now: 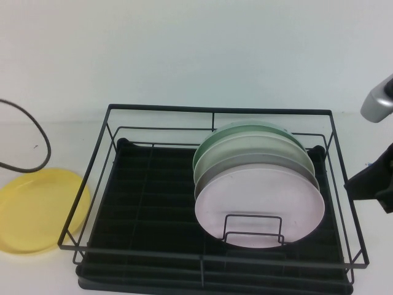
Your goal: Place plate on rack
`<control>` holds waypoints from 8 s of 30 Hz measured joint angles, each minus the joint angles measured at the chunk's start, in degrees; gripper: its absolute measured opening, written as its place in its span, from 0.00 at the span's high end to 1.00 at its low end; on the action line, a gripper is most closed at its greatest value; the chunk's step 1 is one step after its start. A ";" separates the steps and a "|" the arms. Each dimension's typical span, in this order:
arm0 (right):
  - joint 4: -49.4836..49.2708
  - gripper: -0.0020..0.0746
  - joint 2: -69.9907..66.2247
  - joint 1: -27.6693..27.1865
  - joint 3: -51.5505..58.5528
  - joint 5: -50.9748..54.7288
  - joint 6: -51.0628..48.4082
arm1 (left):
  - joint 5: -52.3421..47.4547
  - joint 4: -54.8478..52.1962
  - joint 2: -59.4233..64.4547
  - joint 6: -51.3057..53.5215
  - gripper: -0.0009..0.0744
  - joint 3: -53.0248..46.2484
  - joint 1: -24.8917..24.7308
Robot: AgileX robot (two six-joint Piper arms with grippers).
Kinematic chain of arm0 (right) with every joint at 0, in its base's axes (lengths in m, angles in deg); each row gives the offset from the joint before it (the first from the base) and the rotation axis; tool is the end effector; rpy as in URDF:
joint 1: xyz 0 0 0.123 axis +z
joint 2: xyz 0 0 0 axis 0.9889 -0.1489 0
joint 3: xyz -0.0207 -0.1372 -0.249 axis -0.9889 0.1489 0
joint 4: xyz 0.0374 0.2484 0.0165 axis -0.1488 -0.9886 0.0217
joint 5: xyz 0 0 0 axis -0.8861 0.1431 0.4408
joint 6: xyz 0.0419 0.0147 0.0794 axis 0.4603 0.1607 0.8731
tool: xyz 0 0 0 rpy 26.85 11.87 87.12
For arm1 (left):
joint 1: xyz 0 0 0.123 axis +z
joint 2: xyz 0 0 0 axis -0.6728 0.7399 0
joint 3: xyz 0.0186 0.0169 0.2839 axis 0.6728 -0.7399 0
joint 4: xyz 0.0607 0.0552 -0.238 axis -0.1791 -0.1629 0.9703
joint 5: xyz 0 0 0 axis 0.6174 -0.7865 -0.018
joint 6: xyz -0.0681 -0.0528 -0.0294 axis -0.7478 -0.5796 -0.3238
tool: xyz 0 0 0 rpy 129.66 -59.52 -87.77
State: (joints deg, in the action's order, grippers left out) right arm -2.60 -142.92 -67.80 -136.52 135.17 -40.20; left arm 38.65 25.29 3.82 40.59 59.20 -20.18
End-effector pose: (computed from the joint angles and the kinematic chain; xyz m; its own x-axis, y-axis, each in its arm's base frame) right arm 0.2361 0.0952 0.3207 -0.6229 -0.5236 -0.5812 -0.7087 0.6923 0.1359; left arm 0.3086 0.0997 0.2571 -0.8507 -0.3004 -0.4314 -0.2253 0.9498 -0.2171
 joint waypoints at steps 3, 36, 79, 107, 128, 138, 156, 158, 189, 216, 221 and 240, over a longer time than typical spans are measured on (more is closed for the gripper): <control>0.00 0.97 0.00 0.00 0.00 -0.47 -0.04 | 0.88 -1.13 2.44 -1.51 0.55 0.00 0.00; -0.81 0.97 0.00 0.00 0.00 -1.27 -1.18 | 8.67 -2.28 18.51 0.44 0.99 0.22 0.00; -59.47 0.42 0.00 0.00 0.00 3.60 -24.17 | 2.22 11.05 -41.82 4.67 0.99 0.22 -26.34; -65.56 0.42 -3.45 0.00 0.00 6.00 -29.61 | 9.19 15.11 -35.21 7.37 0.99 0.22 -39.90; -42.27 0.85 -3.93 0.08 -1.68 -1.50 -50.03 | 17.90 37.57 -41.63 17.75 0.17 0.22 -40.04; -29.70 0.85 -1.07 0.84 -1.68 -11.89 -57.50 | 21.61 35.15 -45.89 18.72 0.18 0.22 -40.04; -22.67 0.85 -1.07 9.40 3.91 -23.55 -57.99 | 21.02 34.62 -45.89 18.72 0.18 0.22 -40.04; -22.67 0.85 -1.19 9.40 4.95 -24.11 -58.03 | 20.92 34.62 -45.89 18.72 0.18 0.22 -40.04; -46.75 0.37 -3.76 9.87 15.20 -32.86 -73.82 | 16.95 33.00 -46.35 18.90 0.37 0.22 -40.04; -49.68 0.98 55.64 9.87 25.87 -55.00 -54.27 | 11.19 -59.07 -62.09 -55.93 0.99 -18.36 -39.94; -50.11 0.98 55.41 9.87 38.73 -66.72 -54.17 | 19.41 -62.96 -62.09 -69.24 0.99 -32.19 -39.94; -69.47 0.98 55.41 9.87 42.77 -74.97 -58.12 | 26.43 -64.24 -62.09 -75.32 0.99 -38.29 -39.94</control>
State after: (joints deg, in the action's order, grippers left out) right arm -72.08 -87.51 -57.92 -93.75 60.19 -98.32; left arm 65.08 -38.94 -58.27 -34.72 20.91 -60.11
